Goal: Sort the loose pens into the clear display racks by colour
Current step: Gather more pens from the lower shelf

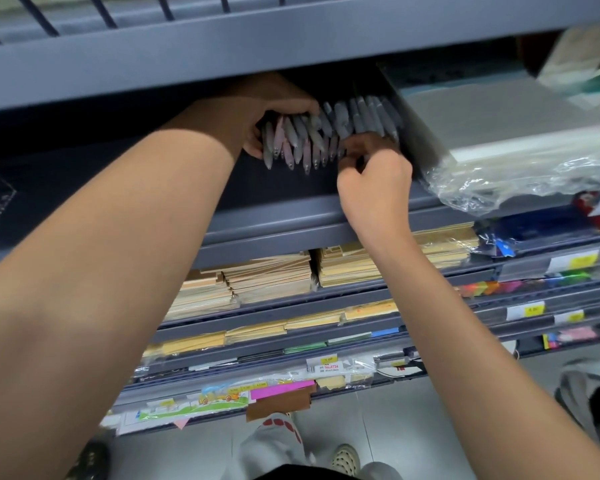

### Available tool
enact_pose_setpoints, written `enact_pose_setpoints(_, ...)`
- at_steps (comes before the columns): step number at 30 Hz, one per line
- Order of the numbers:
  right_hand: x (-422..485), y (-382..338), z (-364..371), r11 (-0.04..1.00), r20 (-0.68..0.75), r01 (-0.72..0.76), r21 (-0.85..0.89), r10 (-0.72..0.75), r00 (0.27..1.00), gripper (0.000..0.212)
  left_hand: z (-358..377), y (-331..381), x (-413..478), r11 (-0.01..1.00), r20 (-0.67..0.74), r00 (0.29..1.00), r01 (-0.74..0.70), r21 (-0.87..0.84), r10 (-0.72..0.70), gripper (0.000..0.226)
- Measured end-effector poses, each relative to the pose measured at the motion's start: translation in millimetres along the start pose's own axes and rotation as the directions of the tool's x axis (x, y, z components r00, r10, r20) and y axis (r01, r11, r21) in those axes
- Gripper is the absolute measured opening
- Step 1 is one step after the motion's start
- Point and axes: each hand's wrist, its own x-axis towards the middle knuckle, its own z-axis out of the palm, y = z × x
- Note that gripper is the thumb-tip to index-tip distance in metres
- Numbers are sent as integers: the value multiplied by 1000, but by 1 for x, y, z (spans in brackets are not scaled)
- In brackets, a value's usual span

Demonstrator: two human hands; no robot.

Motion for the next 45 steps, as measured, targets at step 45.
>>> enact_pose_setpoints(45,52,-25,-8,977,-42,-54,-205,47,998,23,9,4,25,864,119,993,-55,501,-6,63)
